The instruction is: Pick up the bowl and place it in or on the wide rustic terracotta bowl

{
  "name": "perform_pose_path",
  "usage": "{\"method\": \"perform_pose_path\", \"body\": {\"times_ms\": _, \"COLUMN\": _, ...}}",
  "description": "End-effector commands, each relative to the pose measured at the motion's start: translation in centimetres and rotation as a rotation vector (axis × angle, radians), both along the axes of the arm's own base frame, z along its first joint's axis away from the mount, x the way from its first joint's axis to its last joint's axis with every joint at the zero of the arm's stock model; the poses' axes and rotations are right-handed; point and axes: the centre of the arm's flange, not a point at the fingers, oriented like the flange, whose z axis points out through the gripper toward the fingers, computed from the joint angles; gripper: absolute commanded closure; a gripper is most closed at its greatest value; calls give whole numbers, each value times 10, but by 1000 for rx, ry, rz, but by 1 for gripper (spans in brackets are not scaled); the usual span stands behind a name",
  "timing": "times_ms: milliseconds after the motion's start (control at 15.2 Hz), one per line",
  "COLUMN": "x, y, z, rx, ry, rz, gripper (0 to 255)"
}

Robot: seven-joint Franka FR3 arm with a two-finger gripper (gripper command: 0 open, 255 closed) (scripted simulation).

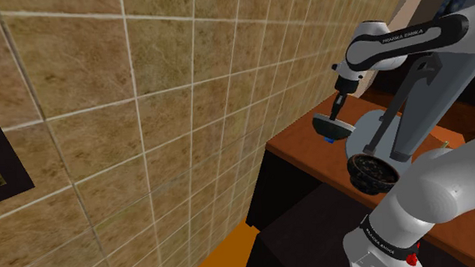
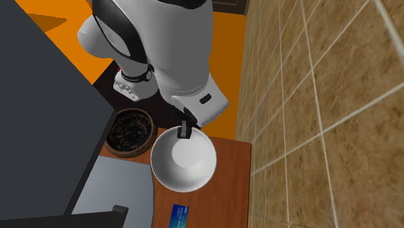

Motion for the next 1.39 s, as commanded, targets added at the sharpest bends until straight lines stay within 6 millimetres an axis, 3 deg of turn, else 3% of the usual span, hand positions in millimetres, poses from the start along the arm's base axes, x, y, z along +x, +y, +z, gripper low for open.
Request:
{"method": "perform_pose_path", "body": {"times_ms": 0, "x": -1, "y": 0, "z": 11, "rx": 0, "ry": 0, "rz": 0, "gripper": 255}}
{"method": "perform_pose_path", "body": {"times_ms": 330, "x": -1, "y": 0, "z": 34, "rx": 0, "ry": 0, "rz": 0, "gripper": 255}}
{"method": "perform_pose_path", "body": {"times_ms": 1320, "x": -191, "y": 37, "z": 76, "rx": 0, "ry": 0, "rz": 0, "gripper": 255}}
